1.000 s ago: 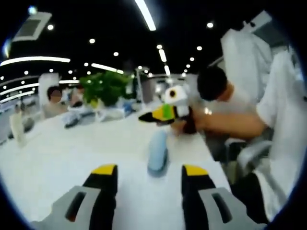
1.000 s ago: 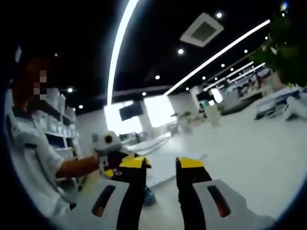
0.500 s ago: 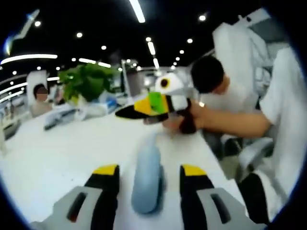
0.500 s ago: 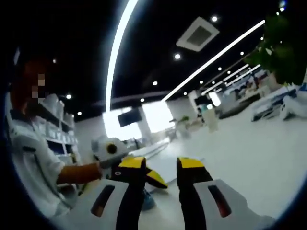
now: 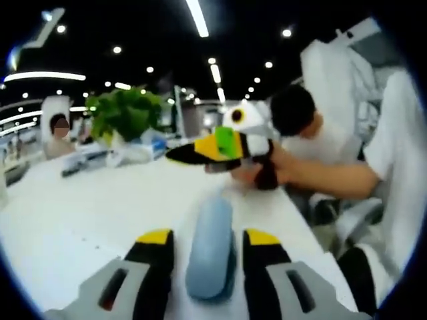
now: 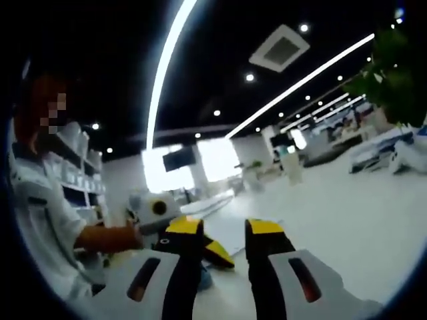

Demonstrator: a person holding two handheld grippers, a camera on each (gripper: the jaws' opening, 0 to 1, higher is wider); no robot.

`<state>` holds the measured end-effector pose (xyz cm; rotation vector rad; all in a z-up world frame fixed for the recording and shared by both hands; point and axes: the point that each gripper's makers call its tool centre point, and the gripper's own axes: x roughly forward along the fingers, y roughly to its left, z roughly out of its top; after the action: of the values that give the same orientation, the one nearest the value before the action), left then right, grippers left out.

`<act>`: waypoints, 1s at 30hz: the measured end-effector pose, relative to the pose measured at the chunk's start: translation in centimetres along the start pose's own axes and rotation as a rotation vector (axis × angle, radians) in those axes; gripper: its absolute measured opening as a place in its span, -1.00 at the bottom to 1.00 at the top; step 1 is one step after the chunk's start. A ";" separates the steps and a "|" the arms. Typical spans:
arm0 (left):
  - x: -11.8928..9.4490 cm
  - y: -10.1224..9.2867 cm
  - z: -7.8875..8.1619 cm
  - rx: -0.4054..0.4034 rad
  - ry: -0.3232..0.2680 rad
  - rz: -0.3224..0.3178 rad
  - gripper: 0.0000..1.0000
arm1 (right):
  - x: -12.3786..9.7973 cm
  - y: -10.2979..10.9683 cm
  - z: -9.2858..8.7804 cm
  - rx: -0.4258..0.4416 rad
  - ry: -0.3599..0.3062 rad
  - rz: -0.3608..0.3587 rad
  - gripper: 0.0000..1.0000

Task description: Pick up the paper insert the paper into the punch align the paper edges press the punch to punch holes

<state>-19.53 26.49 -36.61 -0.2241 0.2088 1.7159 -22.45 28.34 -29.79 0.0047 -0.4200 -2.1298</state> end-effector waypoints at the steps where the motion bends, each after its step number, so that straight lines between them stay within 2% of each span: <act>1: 0.0 0.1 0.1 0.007 -0.003 0.010 -0.16 | 0.0 0.0 0.0 -0.003 0.001 0.001 -0.44; 5: 0.1 0.2 0.1 0.018 -0.006 0.030 -0.21 | 0.0 0.1 -0.1 -0.017 0.007 -0.002 -0.44; 11: 0.1 0.0 0.2 0.011 -0.012 0.021 -0.38 | 0.1 -0.1 -0.4 -0.035 0.027 -0.009 -0.44; 14: 0.1 0.0 0.2 0.010 -0.015 0.020 -0.40 | 0.1 -0.1 -0.4 -0.041 0.030 -0.010 -0.44; 17: 0.1 0.0 0.2 0.009 -0.015 0.019 -0.41 | 0.0 -0.1 -0.3 -0.041 0.025 -0.011 -0.44; 19: 0.1 0.0 0.2 0.010 -0.016 0.017 -0.43 | -0.2 0.0 0.3 -0.054 -0.002 -0.019 -0.45; 21: 0.2 0.0 0.2 0.008 -0.017 0.019 -0.45 | -0.4 0.0 0.5 -0.057 -0.013 -0.021 -0.54; 24: 0.2 0.0 0.2 0.008 -0.019 0.020 -0.45 | -0.5 -0.5 1.0 -0.060 -0.034 -0.081 -0.69; 26: 0.2 0.0 0.2 0.006 -0.020 0.020 -0.45 | -0.1 0.5 1.2 -0.063 -0.053 -0.102 -0.74; 28: 0.2 0.1 0.2 0.006 -0.020 0.020 -0.46 | 0.7 1.2 1.0 -0.088 -0.036 -0.162 -0.85; 30: 0.2 0.1 0.2 0.007 -0.020 0.019 -0.46 | 1.4 1.9 0.8 -0.085 -0.011 -0.190 -0.87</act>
<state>-19.62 26.69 -36.45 -0.2007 0.2024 1.7357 -21.85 26.45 -28.29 -0.0166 -0.3465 -2.3346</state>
